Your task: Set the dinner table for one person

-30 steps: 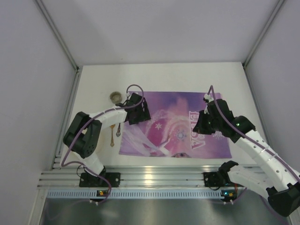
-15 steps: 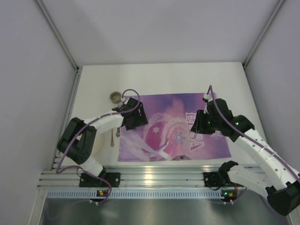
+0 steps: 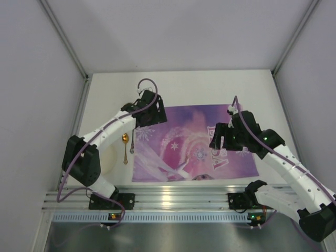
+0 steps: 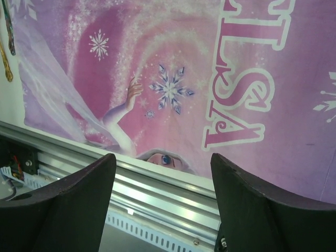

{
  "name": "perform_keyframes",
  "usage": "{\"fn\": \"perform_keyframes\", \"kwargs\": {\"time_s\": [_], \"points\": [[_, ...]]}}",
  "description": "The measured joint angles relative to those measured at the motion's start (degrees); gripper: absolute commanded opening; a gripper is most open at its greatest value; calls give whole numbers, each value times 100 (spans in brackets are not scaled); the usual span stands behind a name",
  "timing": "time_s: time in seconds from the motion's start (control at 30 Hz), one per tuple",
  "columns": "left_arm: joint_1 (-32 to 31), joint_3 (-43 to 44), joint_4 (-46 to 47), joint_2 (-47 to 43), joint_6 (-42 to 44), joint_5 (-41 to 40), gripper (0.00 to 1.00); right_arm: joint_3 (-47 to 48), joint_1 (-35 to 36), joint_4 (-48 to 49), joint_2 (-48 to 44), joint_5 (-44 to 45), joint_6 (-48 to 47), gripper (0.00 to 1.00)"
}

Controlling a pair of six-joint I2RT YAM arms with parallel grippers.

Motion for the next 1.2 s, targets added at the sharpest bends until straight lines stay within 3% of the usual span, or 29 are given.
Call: {"fn": "perform_keyframes", "kwargs": {"time_s": [0.23,0.5,0.77,0.9,1.2], "points": [[350,247,-457,-87,516,-391,83,-208,0,2,-46,-15,2,74],[1410,-485,-636,-105,944,-422,79,-361,0,-4,-136,-13,4,74],[1705,-901,-590,-105,1200,-271,66,-433,0,4,-52,-20,4,72],[1738,-896,-472,-33,1290,-214,52,-439,0,9,42,-20,4,70],[1781,-658,-398,501,1478,-118,45,-442,0,44,216,-15,11,69]]}}
